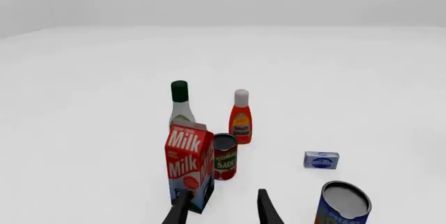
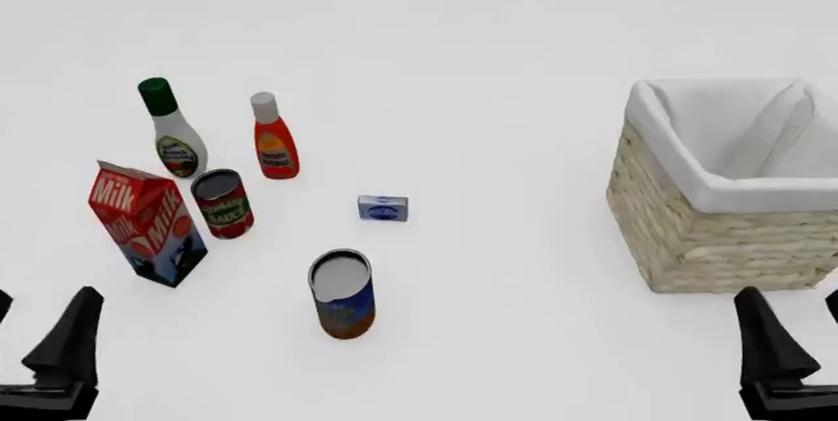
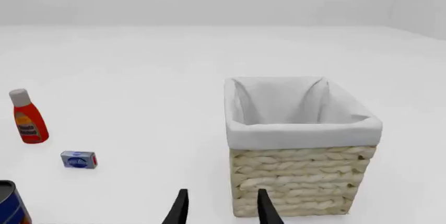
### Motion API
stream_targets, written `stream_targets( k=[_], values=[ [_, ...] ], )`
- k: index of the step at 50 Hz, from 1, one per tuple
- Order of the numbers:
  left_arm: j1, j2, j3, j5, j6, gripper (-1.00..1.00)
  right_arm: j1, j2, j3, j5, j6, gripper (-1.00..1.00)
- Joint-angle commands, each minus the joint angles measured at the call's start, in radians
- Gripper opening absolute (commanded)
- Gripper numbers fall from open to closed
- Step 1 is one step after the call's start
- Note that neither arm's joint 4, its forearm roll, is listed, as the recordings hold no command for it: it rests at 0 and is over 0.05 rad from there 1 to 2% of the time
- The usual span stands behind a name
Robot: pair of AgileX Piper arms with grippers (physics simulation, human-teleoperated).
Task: Pick the salad dressing and place it in the basket.
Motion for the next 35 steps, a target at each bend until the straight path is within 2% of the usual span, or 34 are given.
stream_targets(
  k=[1,13,19,24,35],
  values=[
    [0.001,0.005,-0.003,-0.002,0.004,1.00,0.006,0.004,-0.002,0.003,-0.010,1.00],
    [-0.004,0.002,-0.013,0.007,0.002,1.00,0.007,0.003,-0.001,0.004,-0.008,1.00],
    [0.004,0.040,-0.050,-0.005,0.006,1.00,0.018,0.004,0.000,0.004,-0.006,1.00],
    [0.041,0.154,-0.077,-0.091,0.071,1.00,0.024,0.005,0.000,0.003,-0.010,1.00],
    [0.049,0.326,-0.161,-0.176,0.070,1.00,0.027,0.009,-0.003,-0.006,-0.014,1.00]
  ],
)
